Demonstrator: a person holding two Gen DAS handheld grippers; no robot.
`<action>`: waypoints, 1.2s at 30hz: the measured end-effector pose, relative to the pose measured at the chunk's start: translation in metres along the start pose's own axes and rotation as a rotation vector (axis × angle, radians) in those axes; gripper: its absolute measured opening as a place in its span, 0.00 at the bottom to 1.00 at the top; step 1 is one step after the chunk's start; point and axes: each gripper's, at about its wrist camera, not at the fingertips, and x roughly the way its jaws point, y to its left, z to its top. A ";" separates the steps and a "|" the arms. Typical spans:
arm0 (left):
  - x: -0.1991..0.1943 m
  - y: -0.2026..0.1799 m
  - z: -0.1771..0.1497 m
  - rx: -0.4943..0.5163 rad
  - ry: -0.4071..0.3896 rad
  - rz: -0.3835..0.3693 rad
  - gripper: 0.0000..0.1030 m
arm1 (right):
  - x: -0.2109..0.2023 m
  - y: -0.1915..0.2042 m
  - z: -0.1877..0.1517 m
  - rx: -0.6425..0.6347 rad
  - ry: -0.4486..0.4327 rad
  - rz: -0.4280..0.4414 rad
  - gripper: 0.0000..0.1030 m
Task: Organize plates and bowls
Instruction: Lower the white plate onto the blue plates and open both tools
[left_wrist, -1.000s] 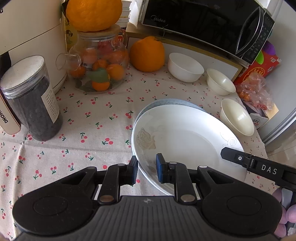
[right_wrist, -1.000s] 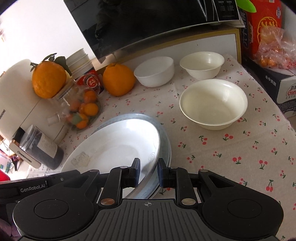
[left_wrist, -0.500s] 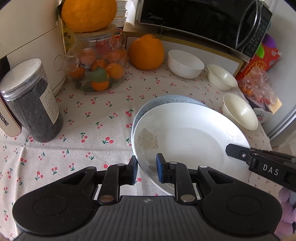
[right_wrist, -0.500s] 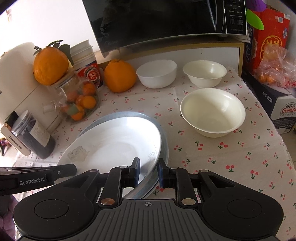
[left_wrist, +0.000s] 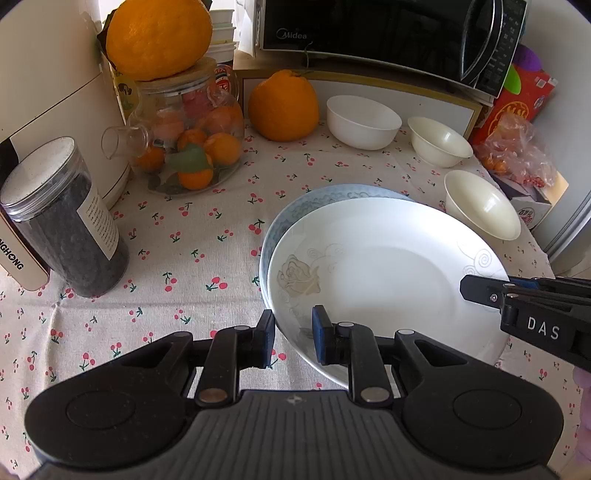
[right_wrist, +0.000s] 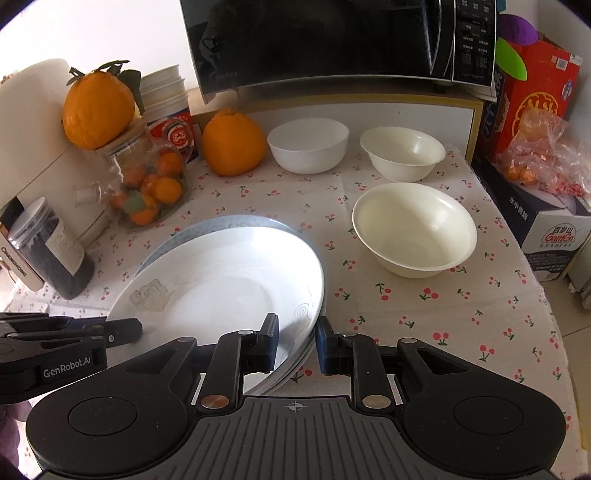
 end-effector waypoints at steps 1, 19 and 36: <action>0.000 0.000 0.000 0.000 0.000 0.000 0.18 | 0.000 0.002 0.000 -0.009 0.000 -0.007 0.21; -0.002 0.002 -0.002 -0.016 0.002 -0.010 0.17 | 0.004 0.019 -0.005 -0.103 0.024 -0.088 0.23; -0.003 0.003 0.000 -0.043 0.002 -0.034 0.24 | 0.005 0.023 -0.010 -0.179 0.022 -0.085 0.25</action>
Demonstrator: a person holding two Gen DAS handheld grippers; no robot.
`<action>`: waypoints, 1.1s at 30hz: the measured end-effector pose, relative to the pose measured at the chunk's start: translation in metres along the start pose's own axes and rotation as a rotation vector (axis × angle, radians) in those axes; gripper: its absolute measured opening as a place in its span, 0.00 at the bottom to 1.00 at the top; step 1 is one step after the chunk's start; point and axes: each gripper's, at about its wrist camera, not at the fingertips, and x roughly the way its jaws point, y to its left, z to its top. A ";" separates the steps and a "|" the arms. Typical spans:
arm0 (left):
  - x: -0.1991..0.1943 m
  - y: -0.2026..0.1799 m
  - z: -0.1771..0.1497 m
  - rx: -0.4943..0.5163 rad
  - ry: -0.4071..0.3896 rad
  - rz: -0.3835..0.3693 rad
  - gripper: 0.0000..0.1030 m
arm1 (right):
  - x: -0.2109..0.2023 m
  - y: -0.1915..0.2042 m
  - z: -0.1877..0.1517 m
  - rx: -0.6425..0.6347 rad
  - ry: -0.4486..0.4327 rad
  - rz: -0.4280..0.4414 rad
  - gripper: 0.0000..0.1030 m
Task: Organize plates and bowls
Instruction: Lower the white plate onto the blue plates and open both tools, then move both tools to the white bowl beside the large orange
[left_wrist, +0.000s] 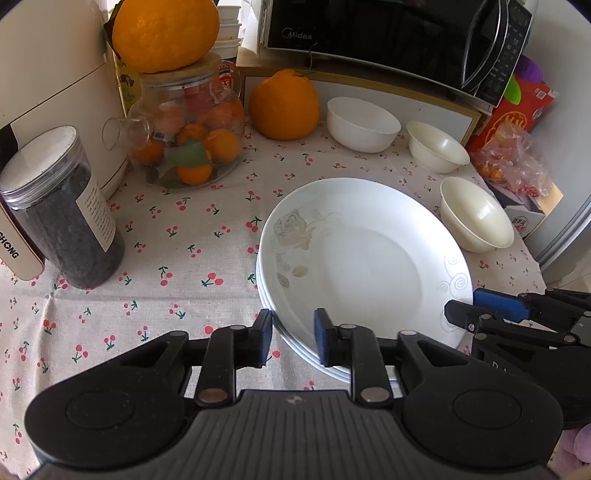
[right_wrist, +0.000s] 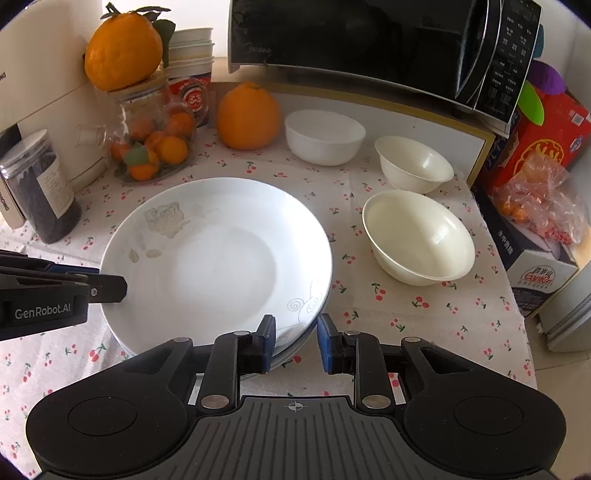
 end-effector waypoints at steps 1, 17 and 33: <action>0.000 0.000 0.000 -0.002 -0.001 -0.001 0.24 | -0.001 -0.001 0.000 0.000 -0.001 0.005 0.26; -0.017 -0.007 0.011 -0.045 -0.078 0.017 0.77 | -0.026 -0.061 0.007 0.244 -0.049 0.170 0.70; 0.003 -0.030 0.078 -0.111 -0.127 0.069 0.99 | -0.021 -0.103 0.069 0.324 -0.147 0.161 0.83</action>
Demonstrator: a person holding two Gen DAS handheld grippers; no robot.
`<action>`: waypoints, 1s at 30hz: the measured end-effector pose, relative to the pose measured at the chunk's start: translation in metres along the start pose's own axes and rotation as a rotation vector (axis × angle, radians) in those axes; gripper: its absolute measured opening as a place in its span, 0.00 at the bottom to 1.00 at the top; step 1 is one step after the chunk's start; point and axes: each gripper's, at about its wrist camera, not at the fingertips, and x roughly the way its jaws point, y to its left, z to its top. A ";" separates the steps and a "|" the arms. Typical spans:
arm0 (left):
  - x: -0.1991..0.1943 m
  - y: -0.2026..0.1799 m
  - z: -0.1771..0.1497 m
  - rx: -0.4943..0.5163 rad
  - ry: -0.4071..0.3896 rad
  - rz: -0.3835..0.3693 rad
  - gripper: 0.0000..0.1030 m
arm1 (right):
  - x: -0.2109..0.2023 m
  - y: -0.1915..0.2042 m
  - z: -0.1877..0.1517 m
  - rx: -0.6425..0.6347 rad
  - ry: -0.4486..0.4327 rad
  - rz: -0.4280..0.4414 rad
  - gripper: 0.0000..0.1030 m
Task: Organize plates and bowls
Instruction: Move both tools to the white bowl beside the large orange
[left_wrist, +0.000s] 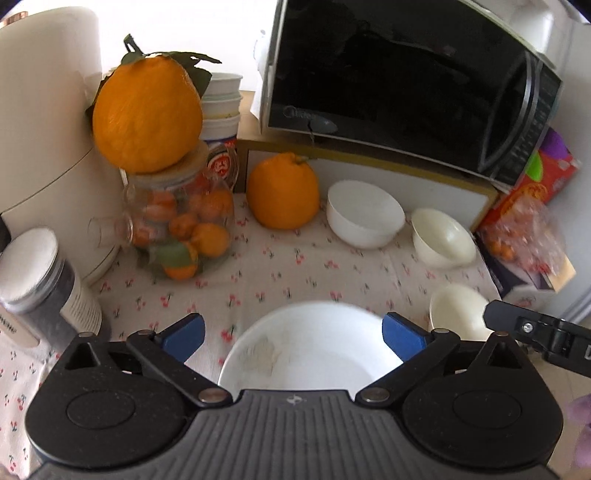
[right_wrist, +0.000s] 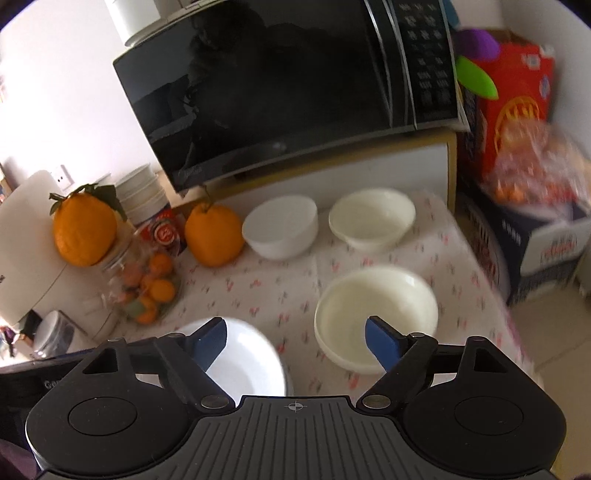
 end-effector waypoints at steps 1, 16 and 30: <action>0.003 -0.001 0.004 -0.008 0.003 0.005 0.99 | 0.002 0.000 0.004 -0.007 -0.006 -0.001 0.84; 0.066 0.010 0.046 -0.159 0.031 -0.001 0.99 | 0.064 -0.011 0.067 -0.052 -0.033 -0.041 0.86; 0.122 0.000 0.054 -0.320 -0.004 -0.218 0.69 | 0.143 -0.025 0.097 -0.061 -0.014 0.046 0.84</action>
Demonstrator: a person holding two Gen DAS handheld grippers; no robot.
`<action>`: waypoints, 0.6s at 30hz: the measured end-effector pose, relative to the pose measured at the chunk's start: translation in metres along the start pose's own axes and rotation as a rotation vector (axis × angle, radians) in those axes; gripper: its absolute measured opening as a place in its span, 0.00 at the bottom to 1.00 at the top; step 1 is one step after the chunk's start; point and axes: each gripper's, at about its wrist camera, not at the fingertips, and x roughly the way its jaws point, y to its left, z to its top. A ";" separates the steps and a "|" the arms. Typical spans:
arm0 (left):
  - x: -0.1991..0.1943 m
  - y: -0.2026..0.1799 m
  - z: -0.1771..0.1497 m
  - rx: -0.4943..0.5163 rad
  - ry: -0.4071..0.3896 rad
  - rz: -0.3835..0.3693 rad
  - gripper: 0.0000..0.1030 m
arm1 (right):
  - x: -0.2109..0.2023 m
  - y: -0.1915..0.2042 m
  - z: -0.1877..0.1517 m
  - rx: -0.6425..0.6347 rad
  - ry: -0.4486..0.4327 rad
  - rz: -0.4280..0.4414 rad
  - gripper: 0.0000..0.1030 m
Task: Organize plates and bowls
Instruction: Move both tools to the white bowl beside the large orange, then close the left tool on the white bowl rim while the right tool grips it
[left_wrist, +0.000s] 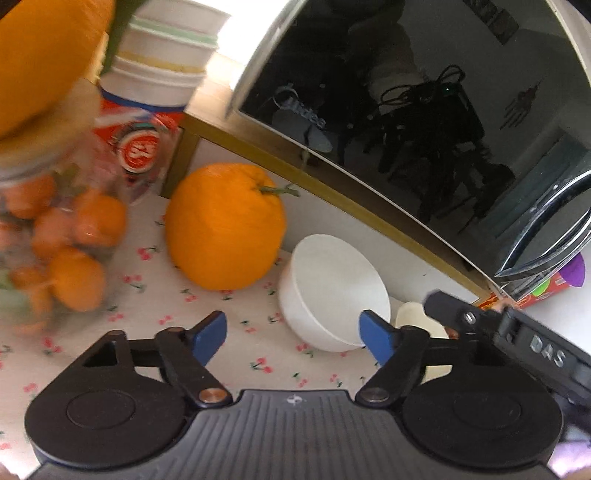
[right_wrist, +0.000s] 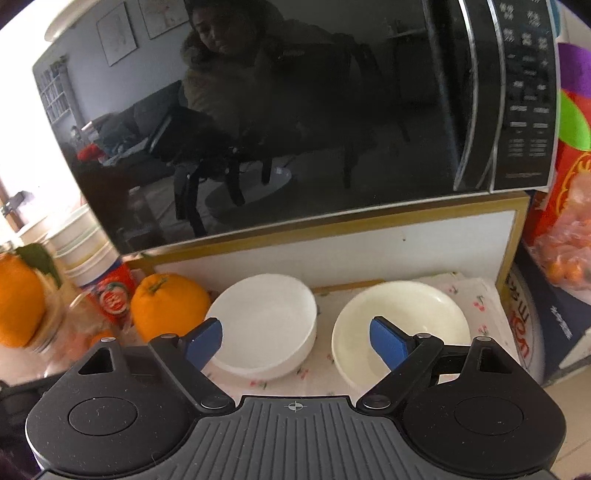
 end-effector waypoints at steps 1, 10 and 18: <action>0.003 -0.001 0.000 -0.005 0.000 -0.006 0.65 | 0.004 -0.002 0.002 -0.001 -0.004 0.007 0.84; 0.014 0.001 -0.001 -0.054 -0.017 -0.033 0.43 | 0.050 -0.004 0.010 -0.022 0.024 0.026 0.43; 0.008 0.000 -0.004 -0.058 -0.008 -0.032 0.25 | 0.079 0.013 0.007 -0.096 0.068 -0.047 0.25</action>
